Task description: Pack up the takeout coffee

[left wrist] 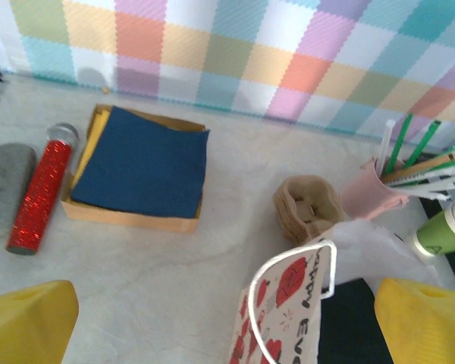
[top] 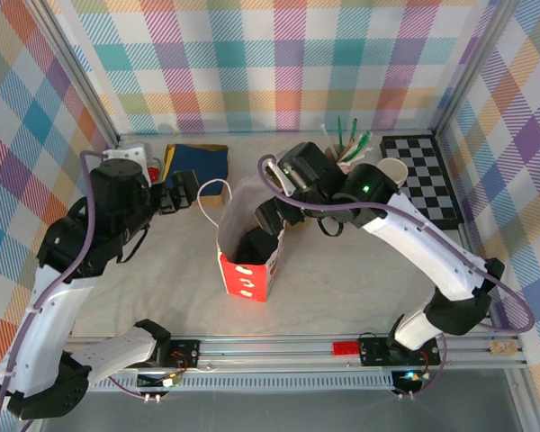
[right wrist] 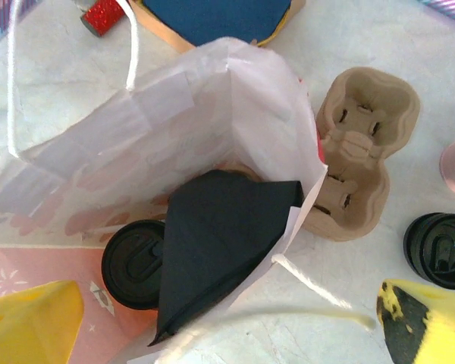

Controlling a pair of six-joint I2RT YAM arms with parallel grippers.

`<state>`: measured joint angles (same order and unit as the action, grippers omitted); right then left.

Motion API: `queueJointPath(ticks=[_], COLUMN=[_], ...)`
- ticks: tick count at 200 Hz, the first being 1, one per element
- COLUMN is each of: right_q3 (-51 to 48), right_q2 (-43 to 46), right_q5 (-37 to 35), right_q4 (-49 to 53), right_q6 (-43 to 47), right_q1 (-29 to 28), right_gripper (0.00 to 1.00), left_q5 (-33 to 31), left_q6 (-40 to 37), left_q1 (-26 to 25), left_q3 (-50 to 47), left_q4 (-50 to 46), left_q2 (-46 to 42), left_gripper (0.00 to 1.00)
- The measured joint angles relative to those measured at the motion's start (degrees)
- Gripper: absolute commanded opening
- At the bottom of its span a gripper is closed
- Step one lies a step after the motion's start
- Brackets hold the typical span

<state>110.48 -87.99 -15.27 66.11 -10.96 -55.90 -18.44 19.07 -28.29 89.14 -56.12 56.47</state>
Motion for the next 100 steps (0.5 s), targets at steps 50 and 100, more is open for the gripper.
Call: queueJointPath(ticks=[50,100], right_q3=[-0.24,-0.96], right_q2=[5.42,9.22], right_q5=[-0.48,-2.78], right_q4=[-0.59,-0.98], right_q6=[1.73,3.13], right_q1=[0.00,0.00], right_gripper=[0.99,0.99], left_q5=[-8.04,-13.16], left_q6=[-2.05,-1.92], left_q1=[0.00,0.00], left_q3=[-5.38,-11.63], left_q4=[1.70,3.91], left_q2=[-8.63,-11.93], left_gripper=[1.00,1.00])
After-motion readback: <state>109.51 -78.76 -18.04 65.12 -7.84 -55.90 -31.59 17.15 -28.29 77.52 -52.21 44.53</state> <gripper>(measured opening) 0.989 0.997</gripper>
